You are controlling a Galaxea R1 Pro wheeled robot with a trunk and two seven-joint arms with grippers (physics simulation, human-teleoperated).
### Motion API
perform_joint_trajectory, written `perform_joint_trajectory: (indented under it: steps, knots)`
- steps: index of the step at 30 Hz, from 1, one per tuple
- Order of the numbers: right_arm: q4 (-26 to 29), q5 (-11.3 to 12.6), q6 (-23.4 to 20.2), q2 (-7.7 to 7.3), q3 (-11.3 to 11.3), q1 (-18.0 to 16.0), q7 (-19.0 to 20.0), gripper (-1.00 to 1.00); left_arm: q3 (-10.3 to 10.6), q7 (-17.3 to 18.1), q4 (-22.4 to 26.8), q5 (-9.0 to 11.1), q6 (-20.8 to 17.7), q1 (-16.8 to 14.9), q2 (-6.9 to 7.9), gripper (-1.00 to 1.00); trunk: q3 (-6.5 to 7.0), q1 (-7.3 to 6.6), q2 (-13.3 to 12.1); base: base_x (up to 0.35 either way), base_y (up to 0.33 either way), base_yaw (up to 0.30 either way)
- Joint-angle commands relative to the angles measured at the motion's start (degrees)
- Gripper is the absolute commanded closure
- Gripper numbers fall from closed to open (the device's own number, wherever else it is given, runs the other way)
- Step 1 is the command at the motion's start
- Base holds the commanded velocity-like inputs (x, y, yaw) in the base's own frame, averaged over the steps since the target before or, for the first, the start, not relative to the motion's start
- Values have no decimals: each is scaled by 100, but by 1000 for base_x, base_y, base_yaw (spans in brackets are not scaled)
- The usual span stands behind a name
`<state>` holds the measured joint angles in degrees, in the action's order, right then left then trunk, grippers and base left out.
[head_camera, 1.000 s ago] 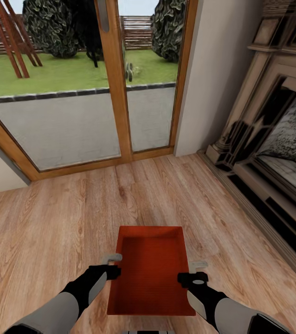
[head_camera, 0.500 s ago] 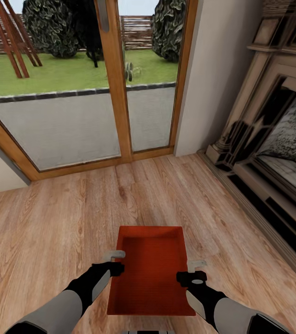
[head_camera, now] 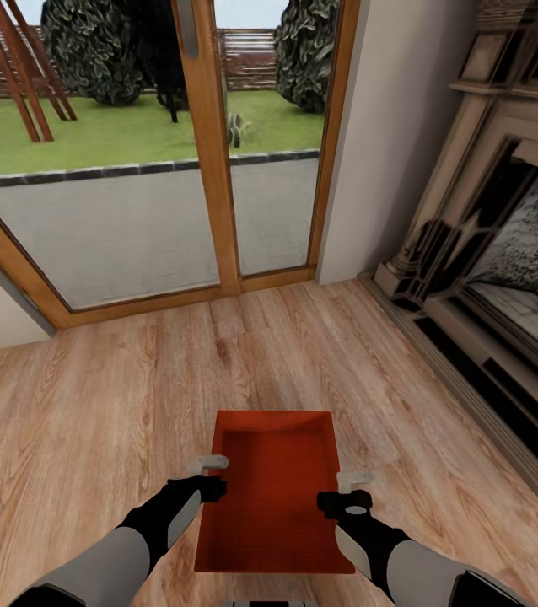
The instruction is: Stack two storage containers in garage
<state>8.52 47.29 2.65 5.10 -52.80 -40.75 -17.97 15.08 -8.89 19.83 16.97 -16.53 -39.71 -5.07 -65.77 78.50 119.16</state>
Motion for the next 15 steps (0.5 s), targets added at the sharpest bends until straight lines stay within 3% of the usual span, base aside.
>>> perform_joint_trajectory:
  steps: [1, 15]
  knots:
    - [0, 61, 22, 0, -43, -3, -23, -100, 48, -45, 12, 61, -26, -1, 5, -100, -4, -1, 1, 0, 0, 0]
    - [1, 62, 11, -6, -37, -5, -31, -100, 56, -47, 12, 61, -26, -1, 6, -100, -113, -1, 1, 0, 0, 68]
